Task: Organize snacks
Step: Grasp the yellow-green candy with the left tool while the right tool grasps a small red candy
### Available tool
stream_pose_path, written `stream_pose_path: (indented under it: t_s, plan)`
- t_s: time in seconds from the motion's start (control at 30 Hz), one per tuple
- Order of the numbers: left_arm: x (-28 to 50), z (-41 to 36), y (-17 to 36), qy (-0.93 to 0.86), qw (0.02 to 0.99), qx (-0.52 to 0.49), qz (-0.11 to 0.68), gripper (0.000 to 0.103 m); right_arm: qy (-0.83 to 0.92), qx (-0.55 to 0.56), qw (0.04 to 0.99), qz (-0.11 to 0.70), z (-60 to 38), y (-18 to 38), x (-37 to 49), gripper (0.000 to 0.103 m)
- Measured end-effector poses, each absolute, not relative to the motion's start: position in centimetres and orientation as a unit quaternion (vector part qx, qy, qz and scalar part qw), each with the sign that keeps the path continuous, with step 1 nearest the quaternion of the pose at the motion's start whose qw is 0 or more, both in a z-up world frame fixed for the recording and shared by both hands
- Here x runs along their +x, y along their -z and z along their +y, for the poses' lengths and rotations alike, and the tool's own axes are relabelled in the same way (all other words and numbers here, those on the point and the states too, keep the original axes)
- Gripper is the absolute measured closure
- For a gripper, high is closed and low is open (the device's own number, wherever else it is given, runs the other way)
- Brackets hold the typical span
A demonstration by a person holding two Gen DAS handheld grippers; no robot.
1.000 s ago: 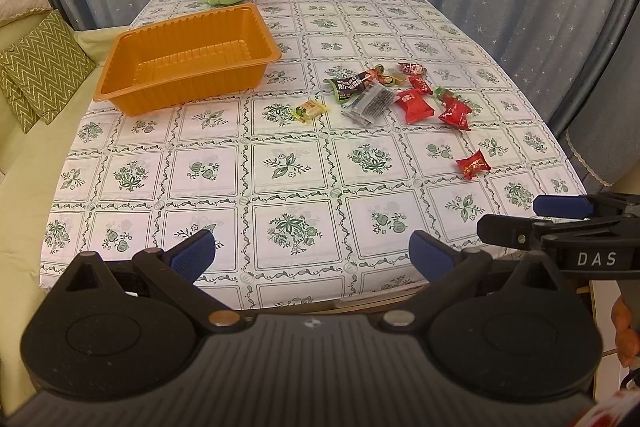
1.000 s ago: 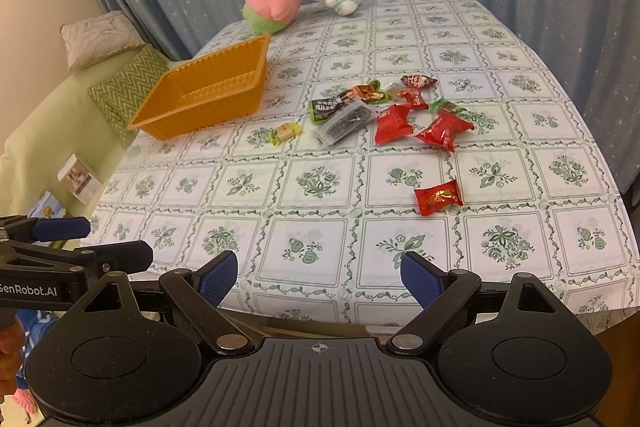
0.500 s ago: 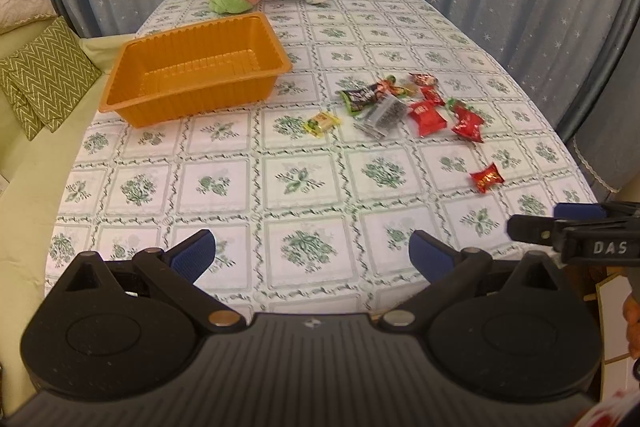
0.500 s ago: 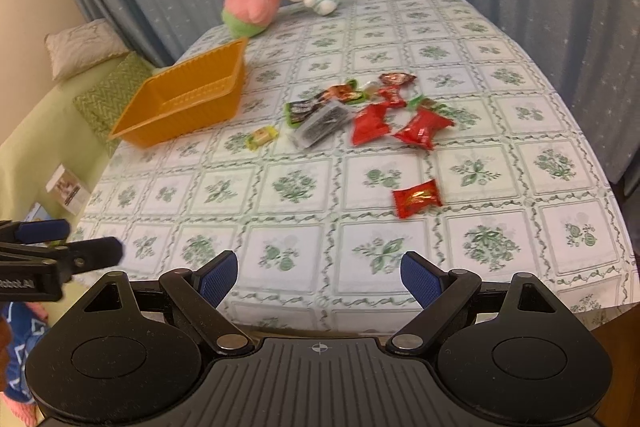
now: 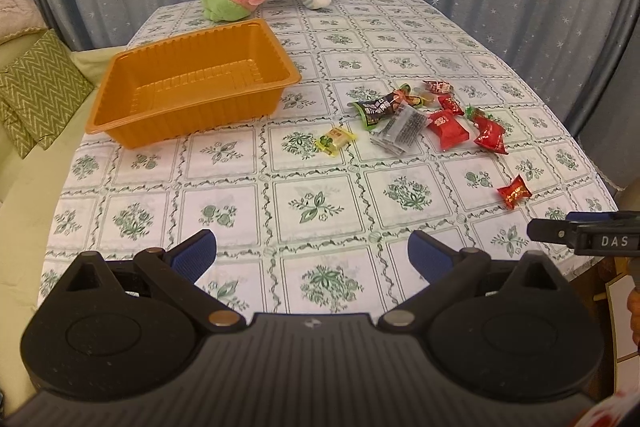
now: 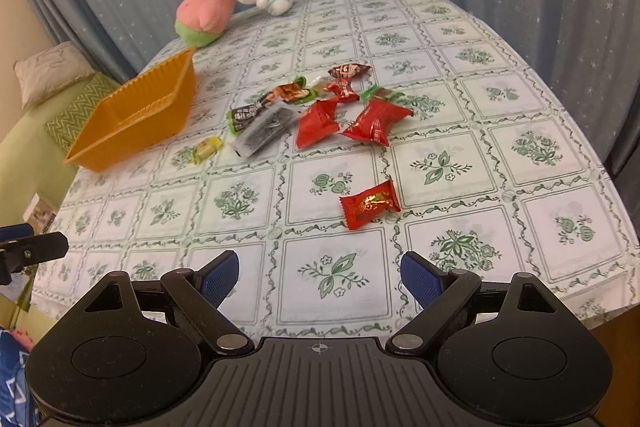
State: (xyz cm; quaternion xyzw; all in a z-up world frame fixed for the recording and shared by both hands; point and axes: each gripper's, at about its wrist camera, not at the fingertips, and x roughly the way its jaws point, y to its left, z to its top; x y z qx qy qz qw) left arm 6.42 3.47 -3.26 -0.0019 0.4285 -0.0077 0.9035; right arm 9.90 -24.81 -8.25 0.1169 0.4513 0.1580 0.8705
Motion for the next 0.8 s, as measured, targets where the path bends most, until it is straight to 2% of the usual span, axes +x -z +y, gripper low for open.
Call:
stream_pose_path:
  t_s: [0.3, 0.33, 0.4, 0.8]
  plan:
    - [9.7, 4.4, 4.9, 0.023, 0.897, 0.002, 0.441, 0.006, -0.134, 0.125, 0.871, 0.456, -24.2, 10.5, 12.8, 0.016]
    - [10.0, 4.5, 5.1, 0.025, 0.897, 0.003, 0.442, 0.006, -0.131, 0.128, 0.871, 0.457, -24.2, 10.7, 13.1, 0.018]
    - [10.8, 4.6, 5.4, 0.030, 0.896, 0.006, 0.444, 0.007, -0.127, 0.137, 0.866, 0.463, -24.3, 11.1, 13.8, 0.029]
    - [15.2, 4.6, 6.7, 0.069, 0.889, 0.031, 0.452, 0.014, -0.080, 0.144, 0.872, 0.462, -23.8, 12.2, 16.7, 0.043]
